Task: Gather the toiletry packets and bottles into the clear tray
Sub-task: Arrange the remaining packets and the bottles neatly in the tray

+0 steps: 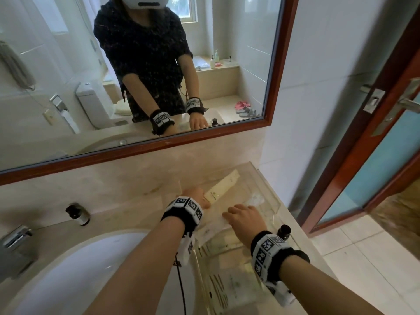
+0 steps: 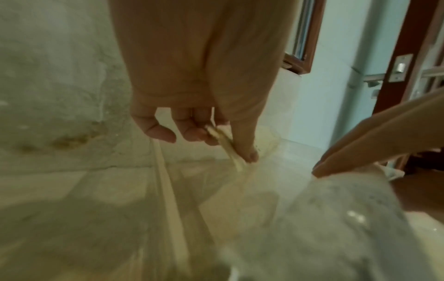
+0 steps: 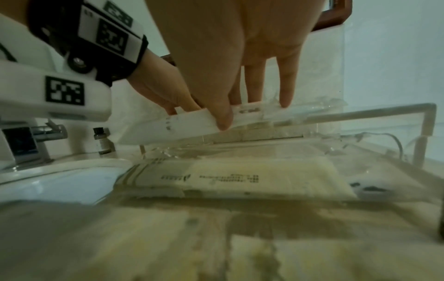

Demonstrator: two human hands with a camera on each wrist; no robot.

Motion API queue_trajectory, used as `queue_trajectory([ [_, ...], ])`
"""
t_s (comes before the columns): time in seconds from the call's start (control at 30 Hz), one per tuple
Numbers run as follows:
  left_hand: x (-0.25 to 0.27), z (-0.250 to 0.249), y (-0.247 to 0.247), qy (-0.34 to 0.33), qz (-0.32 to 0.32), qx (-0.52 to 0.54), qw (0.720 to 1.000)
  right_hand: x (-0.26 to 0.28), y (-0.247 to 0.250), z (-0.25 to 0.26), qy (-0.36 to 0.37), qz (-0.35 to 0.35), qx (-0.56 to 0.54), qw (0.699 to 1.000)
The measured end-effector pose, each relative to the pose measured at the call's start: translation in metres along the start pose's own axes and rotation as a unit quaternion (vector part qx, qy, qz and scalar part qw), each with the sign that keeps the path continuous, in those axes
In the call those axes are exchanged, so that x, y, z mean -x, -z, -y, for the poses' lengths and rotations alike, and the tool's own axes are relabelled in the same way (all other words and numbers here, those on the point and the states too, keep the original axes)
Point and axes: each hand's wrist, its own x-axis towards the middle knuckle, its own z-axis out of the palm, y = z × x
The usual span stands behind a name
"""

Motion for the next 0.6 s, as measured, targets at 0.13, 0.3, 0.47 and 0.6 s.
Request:
queue_trajectory([
  [0.13, 0.01, 0.007, -0.009, -0.009, -0.038, 0.063, 0.997, 0.005, -0.002, 0.003, 0.0, -0.023, 0.081, 0.996],
  [0.3, 0.033, 0.022, -0.02, -0.037, -0.124, 0.132, 0.983, 0.02, -0.01, 0.006, 0.043, -0.011, 0.112, 0.993],
  [0.47, 0.059, 0.034, -0.022, -0.089, -0.156, 0.205, 0.962, 0.025, -0.003, 0.013, 0.023, 0.025, 0.067, 0.997],
  [0.6, 0.077, 0.04, -0.028, -0.092, -0.148, 0.233, 0.957, 0.023, -0.001, 0.014, -0.042, 0.058, -0.011, 0.997],
])
